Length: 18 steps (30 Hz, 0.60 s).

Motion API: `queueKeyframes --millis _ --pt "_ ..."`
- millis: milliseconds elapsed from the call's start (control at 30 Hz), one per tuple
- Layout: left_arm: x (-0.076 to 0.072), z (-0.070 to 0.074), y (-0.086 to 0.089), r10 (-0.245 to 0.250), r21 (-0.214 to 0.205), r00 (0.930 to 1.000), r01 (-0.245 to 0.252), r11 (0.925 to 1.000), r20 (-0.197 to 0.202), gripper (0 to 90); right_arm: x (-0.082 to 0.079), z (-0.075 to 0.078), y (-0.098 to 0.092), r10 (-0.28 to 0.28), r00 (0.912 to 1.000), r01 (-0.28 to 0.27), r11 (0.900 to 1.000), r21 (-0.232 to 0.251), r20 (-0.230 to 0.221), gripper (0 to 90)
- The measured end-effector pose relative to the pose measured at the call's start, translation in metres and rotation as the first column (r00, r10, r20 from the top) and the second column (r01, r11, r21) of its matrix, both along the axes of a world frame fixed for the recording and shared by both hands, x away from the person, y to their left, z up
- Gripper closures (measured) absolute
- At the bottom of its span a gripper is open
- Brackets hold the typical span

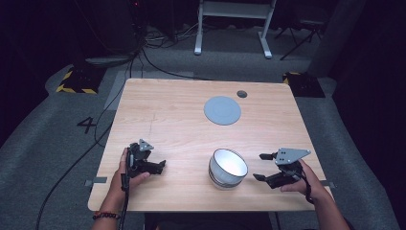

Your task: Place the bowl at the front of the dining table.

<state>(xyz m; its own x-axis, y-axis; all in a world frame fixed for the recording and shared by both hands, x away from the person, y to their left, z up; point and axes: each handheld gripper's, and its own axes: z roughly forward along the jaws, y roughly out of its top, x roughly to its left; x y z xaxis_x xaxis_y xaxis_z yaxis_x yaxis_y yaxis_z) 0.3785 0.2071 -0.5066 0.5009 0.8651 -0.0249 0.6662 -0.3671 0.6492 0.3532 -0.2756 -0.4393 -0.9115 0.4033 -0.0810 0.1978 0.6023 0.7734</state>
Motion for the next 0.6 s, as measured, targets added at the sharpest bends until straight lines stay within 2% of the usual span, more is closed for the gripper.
queueKeyframes --millis 400,600 --pt "0.000 0.000 0.000 0.001 0.002 1.0000 -0.001 1.0000 0.005 0.2 -0.009 0.009 0.011 0.056 0.9984 -0.057 0.9981 0.025 0.009 23.5" --pt "0.000 0.000 0.000 0.001 0.002 1.0000 -0.001 1.0000 0.003 0.2 -0.015 0.014 0.020 0.096 0.9952 -0.097 0.9952 0.018 0.020 23.5"
